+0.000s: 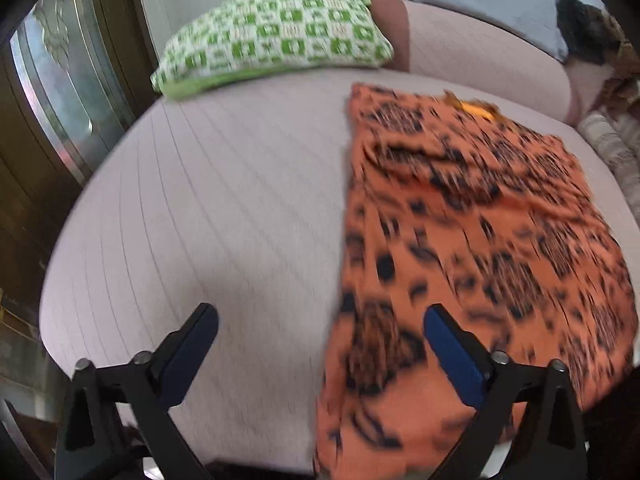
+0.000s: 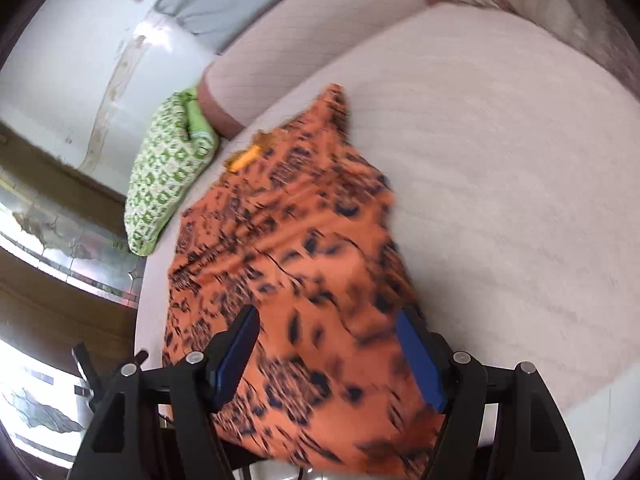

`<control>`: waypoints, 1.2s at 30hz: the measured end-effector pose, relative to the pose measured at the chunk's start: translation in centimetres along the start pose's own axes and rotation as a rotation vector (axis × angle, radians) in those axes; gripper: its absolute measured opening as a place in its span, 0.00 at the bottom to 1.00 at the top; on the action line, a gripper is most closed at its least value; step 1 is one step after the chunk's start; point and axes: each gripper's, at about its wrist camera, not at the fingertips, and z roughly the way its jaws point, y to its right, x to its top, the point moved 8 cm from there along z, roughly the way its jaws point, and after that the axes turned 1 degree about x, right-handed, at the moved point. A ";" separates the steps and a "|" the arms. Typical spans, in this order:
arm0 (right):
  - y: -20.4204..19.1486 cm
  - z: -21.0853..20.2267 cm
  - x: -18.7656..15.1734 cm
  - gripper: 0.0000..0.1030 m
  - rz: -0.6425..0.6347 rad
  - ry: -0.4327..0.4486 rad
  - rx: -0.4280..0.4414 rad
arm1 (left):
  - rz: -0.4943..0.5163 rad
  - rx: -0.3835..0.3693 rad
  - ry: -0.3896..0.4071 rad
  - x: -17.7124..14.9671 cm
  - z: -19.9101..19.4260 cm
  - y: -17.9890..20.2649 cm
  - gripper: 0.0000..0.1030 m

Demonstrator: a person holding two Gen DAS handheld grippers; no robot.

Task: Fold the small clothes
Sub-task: 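Grasp the blouse hem with the left tool while the right tool grasps it too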

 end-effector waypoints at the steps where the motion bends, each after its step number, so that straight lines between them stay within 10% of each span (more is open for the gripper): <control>1: 1.0 -0.2 -0.6 0.71 0.024 -0.010 -0.009 | 0.004 -0.009 -0.016 -0.9 -0.1 0.1 0.81; 4: 2.4 -0.2 -1.6 0.70 0.058 -0.010 -0.012 | -0.021 -0.048 -0.053 -2.3 -0.6 0.0 0.57; 19: 4.7 2.5 -2.6 0.70 0.093 -0.106 -0.060 | -0.144 -0.156 -0.188 -5.8 1.1 0.0 0.62; 27: 3.0 3.5 -3.9 0.58 0.016 -0.177 -0.030 | -0.091 -0.236 -0.208 -7.2 1.3 2.1 0.13; 36: 1.9 4.1 -5.8 0.57 0.004 -0.242 -0.005 | -0.068 -0.254 -0.221 -7.0 1.2 2.7 0.40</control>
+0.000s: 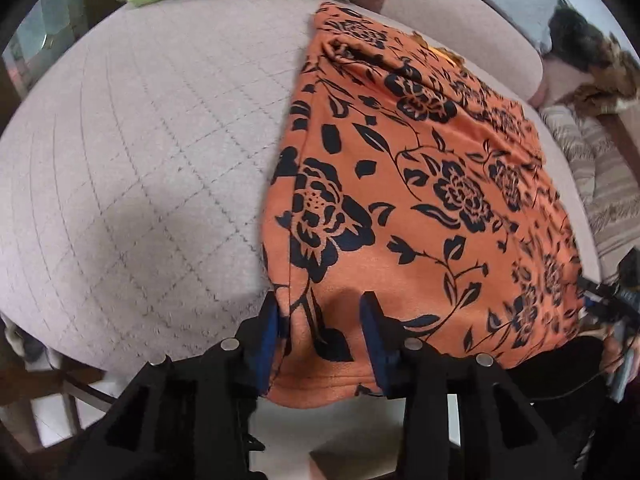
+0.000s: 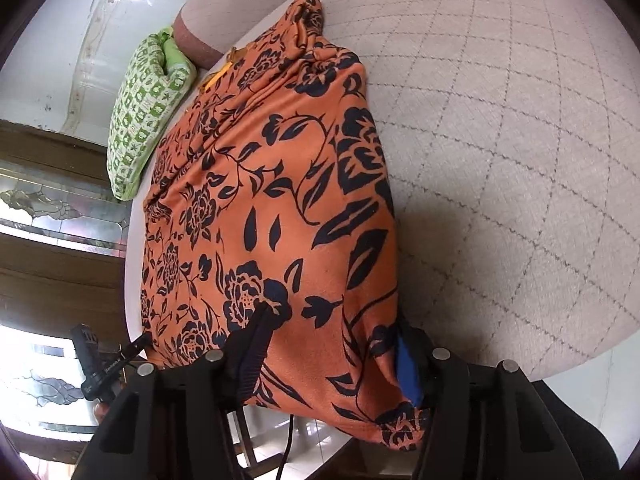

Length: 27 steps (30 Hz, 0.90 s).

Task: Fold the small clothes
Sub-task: 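Grasp the blouse hem with the left tool while the right tool grasps it too, then fold the held hem up toward the collar with both tools and open them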

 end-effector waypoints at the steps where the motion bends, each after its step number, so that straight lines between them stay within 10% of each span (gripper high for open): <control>1: -0.1 0.1 -0.1 0.57 -0.010 -0.001 -0.008 | 0.013 0.010 0.002 0.0 0.1 0.1 0.34; 2: -0.3 0.2 -0.1 0.54 -0.026 -0.004 -0.023 | 0.020 0.018 0.004 0.0 0.1 0.2 0.18; 4: -0.5 0.5 -0.3 0.17 -0.072 -0.020 -0.104 | 0.017 -0.001 0.003 0.2 0.1 0.2 0.08; 6: -0.9 0.8 -0.5 0.11 -0.097 -0.041 -0.144 | 0.004 -0.039 0.006 0.5 -0.1 0.3 0.07; 17: -9.0 -3.1 6.6 0.08 -0.108 0.087 0.219 | -0.002 -0.327 0.164 11.1 -5.7 2.8 0.07; 27: -10.1 0.6 26.2 0.09 0.056 0.327 0.225 | -0.078 -0.258 0.188 30.7 1.0 3.0 0.07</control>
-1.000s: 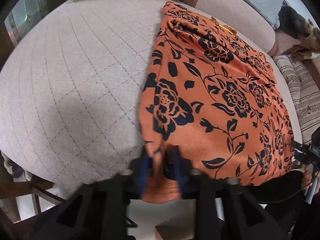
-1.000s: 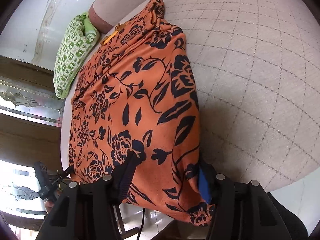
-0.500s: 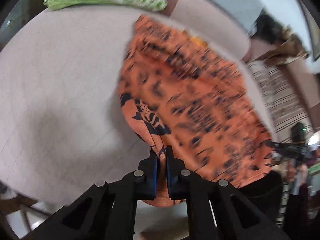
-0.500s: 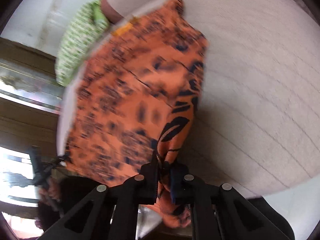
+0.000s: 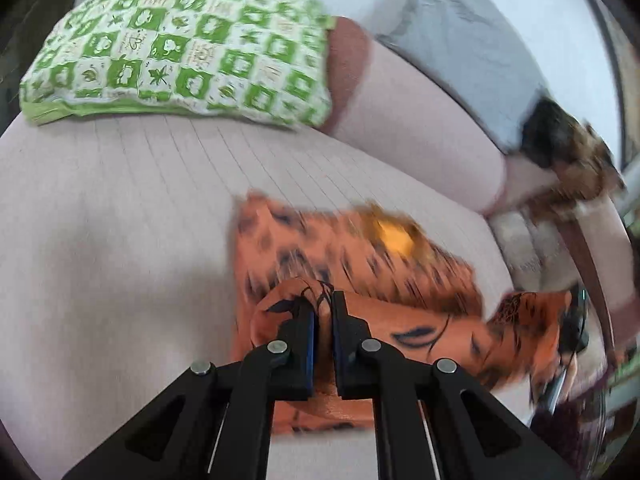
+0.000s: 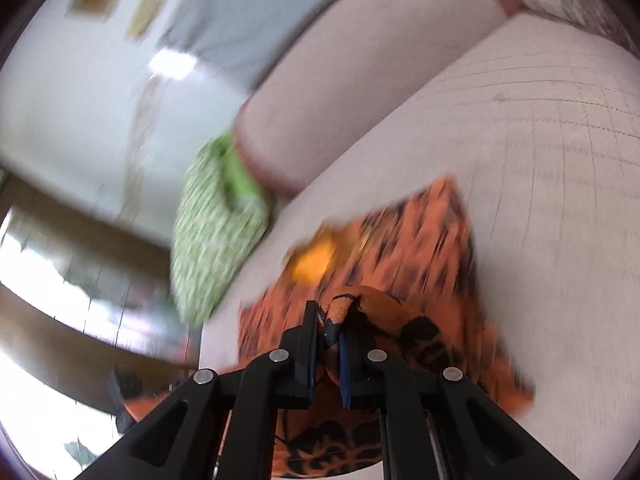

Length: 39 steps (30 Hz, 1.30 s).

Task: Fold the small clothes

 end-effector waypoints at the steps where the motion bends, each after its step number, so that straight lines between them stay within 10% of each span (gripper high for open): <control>1: 1.5 1.4 1.8 0.12 0.049 0.034 -0.020 | -0.028 0.023 0.016 1.5 1.4 -0.8 0.09; 7: 9.8 6.1 5.6 0.48 0.339 0.146 -0.018 | -0.280 0.005 0.068 3.2 6.5 -5.5 0.19; 13: 6.2 3.4 4.9 0.53 0.121 0.250 -0.072 | -0.322 0.081 0.400 -0.7 -1.7 -4.8 0.77; 22: -6.5 12.2 -4.6 0.53 -0.247 -0.063 -0.054 | -0.181 0.371 0.165 -7.1 2.0 -2.3 0.77; 30: -15.1 26.9 -15.0 0.52 -0.529 -0.432 -0.168 | -0.335 0.362 0.029 -8.0 3.1 -6.9 0.77; 34: -20.5 33.4 -11.4 0.51 -0.626 -0.279 -0.279 | -0.322 0.339 -0.001 -7.8 3.3 -7.6 0.77; 39: -22.5 30.6 -7.3 0.52 -0.402 -0.147 -0.119 | -0.294 0.363 0.039 -6.2 2.1 -7.7 0.77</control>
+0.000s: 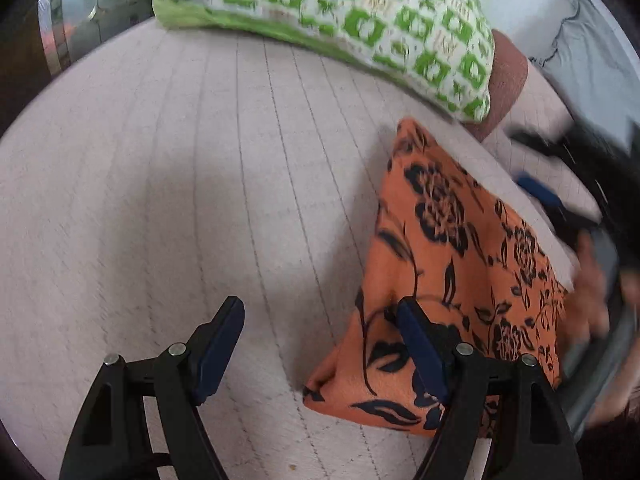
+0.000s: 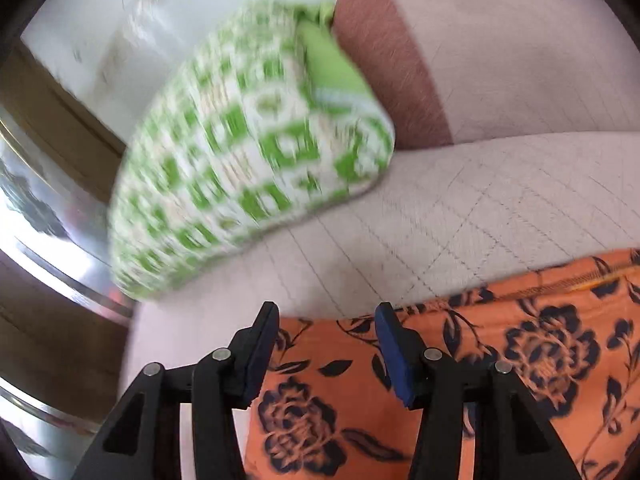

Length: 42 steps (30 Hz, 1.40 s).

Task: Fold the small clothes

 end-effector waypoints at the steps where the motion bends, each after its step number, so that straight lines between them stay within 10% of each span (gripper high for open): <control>1: 0.4 -1.3 -0.4 0.52 -0.016 0.008 -0.003 | 0.001 0.012 0.020 0.4 -0.4 -0.1 0.77; 15: 19.9 -27.2 -17.1 0.65 0.390 0.127 0.022 | 0.055 -0.009 -0.058 -6.6 -2.0 1.5 0.77; 23: 24.7 -25.0 -20.4 0.66 0.636 0.127 0.053 | -0.120 -0.179 -0.115 -7.3 -0.7 2.6 0.81; 32: 27.7 -22.0 -17.3 0.66 0.721 0.265 0.094 | -0.203 -0.219 0.065 -3.0 1.0 3.5 0.82; 35: 27.3 -21.4 -15.5 0.54 0.689 0.312 0.081 | -0.132 -0.176 0.086 -3.0 1.7 4.4 0.42; 36: 26.9 -20.9 -15.0 0.25 0.668 0.296 0.070 | -0.131 -0.178 0.088 -3.0 1.9 4.6 0.40; 37: 26.8 -20.3 -14.9 0.19 0.652 0.266 0.045 | -0.134 -0.181 0.092 -2.9 2.1 4.6 0.37; 42: 25.2 -21.4 -13.9 0.15 0.526 0.282 -0.064 | -0.116 -0.202 0.113 -2.6 0.9 4.9 0.26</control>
